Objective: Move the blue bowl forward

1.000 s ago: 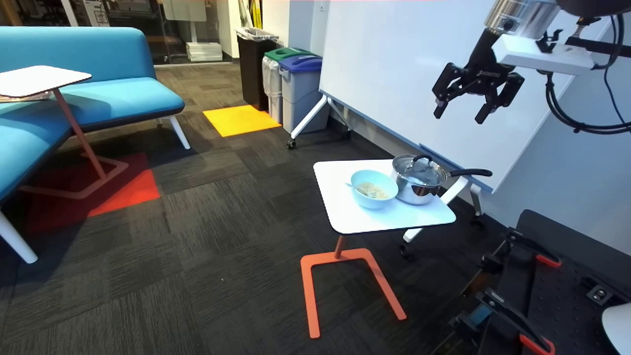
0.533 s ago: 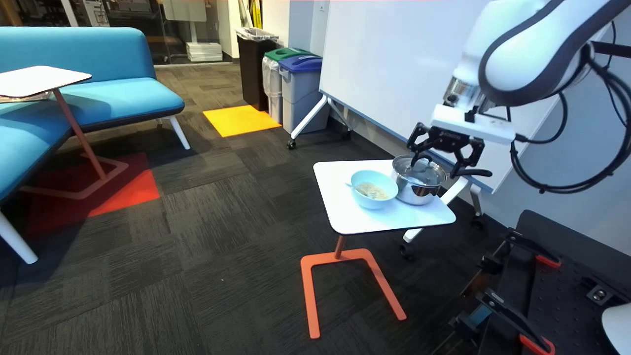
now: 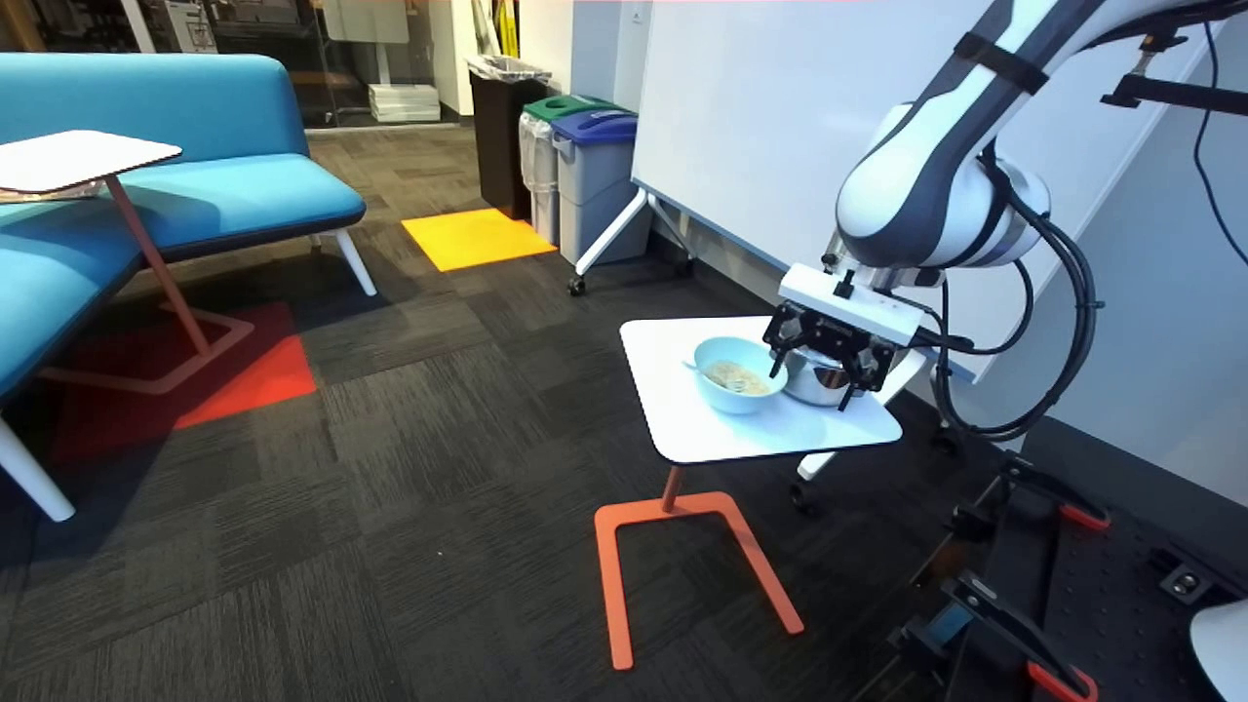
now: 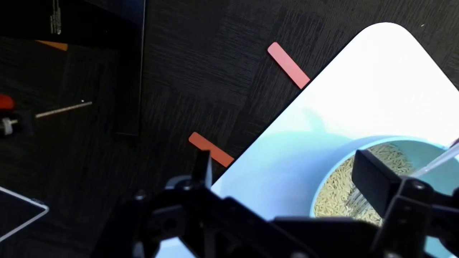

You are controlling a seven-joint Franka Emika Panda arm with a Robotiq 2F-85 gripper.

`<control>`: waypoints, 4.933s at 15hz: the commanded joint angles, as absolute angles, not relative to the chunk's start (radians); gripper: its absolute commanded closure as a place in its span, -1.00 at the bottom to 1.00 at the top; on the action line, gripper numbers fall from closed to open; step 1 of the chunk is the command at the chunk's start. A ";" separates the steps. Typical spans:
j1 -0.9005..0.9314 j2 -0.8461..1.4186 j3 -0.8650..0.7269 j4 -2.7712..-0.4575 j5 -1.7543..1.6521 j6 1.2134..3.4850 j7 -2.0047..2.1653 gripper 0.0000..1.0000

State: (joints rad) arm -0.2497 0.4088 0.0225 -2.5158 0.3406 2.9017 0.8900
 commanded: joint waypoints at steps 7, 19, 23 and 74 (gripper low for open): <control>-0.220 0.495 -0.009 -2.413 0.542 2.919 0.864 -1.00; -0.189 0.671 -0.081 -2.291 0.595 2.965 0.905 -1.00; -0.192 0.699 -0.081 -2.267 0.597 2.964 0.901 -0.38; -0.122 0.948 -0.146 -1.762 0.581 2.886 1.054 0.22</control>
State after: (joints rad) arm -0.1269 0.9482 -0.1320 -1.7738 0.5974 2.9111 1.0280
